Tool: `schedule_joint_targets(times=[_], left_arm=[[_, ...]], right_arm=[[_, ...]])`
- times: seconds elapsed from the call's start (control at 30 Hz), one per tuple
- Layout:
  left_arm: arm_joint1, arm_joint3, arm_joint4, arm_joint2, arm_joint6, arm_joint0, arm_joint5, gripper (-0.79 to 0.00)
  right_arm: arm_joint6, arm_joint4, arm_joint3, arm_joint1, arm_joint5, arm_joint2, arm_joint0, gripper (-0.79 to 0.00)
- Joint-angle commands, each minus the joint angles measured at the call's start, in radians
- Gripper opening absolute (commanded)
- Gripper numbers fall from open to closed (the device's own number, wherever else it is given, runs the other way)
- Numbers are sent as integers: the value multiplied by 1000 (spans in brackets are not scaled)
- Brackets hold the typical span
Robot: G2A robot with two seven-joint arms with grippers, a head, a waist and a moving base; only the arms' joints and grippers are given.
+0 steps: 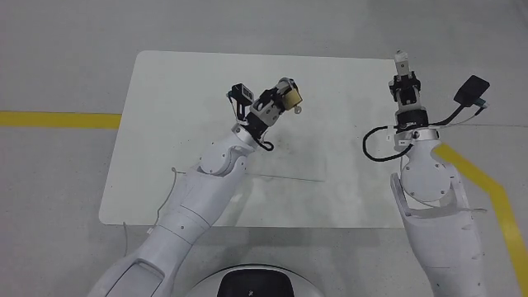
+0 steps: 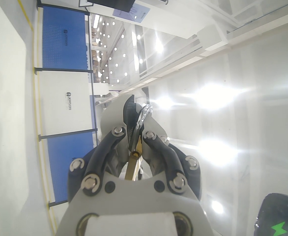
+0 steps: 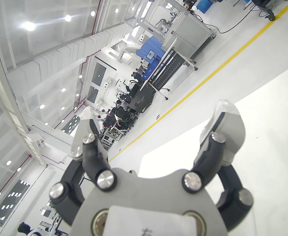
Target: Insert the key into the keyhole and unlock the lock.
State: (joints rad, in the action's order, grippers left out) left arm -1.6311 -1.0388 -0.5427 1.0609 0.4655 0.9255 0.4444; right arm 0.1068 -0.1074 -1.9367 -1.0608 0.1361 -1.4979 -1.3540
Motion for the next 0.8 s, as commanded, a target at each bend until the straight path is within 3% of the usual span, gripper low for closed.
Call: schedule_joint_targets(times=[0.0,0.27,0.43,0.53,0.57,0.63,0.67,0.77], left_arm=[[14,13,143,23,-22,-3,-11,-785],[74,-56,467,105,-5,55,-157,-785],[96,-110,607,105,70,87,-286,-785],[106,-131,708,100,43,96,-329,-763],[109,-134,744,100,30,97,-339,-671],[114,-133,797,97,23,97,-363,-326],[116,-131,816,95,35,97,-378,-34],[122,-138,818,96,100,97,-422,0]], right_arm=[[0,0,0,0,0,0,0,0],[0,0,0,0,0,0,0,0],[0,0,0,0,0,0,0,0],[0,0,0,0,0,0,0,0],[0,0,0,0,0,0,0,0],[0,0,0,0,0,0,0,0],[0,0,0,0,0,0,0,0],[0,0,0,0,0,0,0,0]])
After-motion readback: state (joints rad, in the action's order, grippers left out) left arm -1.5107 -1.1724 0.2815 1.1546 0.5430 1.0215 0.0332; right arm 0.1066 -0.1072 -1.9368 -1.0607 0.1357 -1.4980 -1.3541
